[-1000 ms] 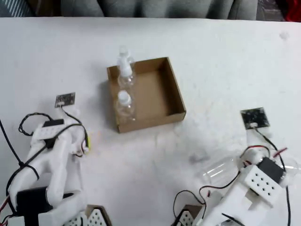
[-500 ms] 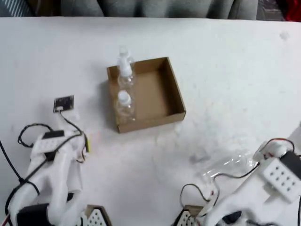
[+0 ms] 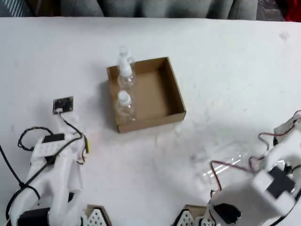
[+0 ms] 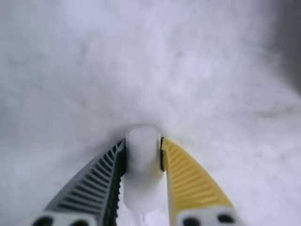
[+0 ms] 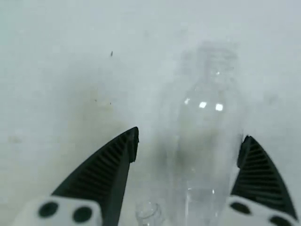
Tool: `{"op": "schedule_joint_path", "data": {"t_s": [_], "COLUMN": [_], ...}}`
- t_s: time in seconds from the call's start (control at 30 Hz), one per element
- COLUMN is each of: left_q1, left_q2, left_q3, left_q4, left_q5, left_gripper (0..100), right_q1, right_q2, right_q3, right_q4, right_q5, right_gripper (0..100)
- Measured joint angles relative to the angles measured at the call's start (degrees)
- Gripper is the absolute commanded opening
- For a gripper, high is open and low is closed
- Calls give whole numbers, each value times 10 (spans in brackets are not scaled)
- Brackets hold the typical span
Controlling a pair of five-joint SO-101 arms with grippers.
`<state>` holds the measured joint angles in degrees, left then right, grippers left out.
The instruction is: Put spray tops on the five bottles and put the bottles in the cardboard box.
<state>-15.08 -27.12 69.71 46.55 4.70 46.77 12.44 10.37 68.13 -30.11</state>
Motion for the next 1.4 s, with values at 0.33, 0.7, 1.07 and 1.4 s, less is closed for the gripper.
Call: {"op": "schedule_joint_path", "data": {"t_s": [0.33,0.7,1.07,1.4], "left_q1": [0,0,0,0], "left_q2": [0,0,0,0], "left_q3": [0,0,0,0], "left_q4": [0,0,0,0], "left_q5": [0,0,0,0], "left_gripper": [20,20,20,20], "right_q1": [9,14,-29,-40], "right_q2": [228,284,286,214], "right_q3": [-269,-349,-356,-353], "right_q4": [127,142,189,284], "right_q5": [69,177,247,264], "right_gripper": [296,94,307,306]}}
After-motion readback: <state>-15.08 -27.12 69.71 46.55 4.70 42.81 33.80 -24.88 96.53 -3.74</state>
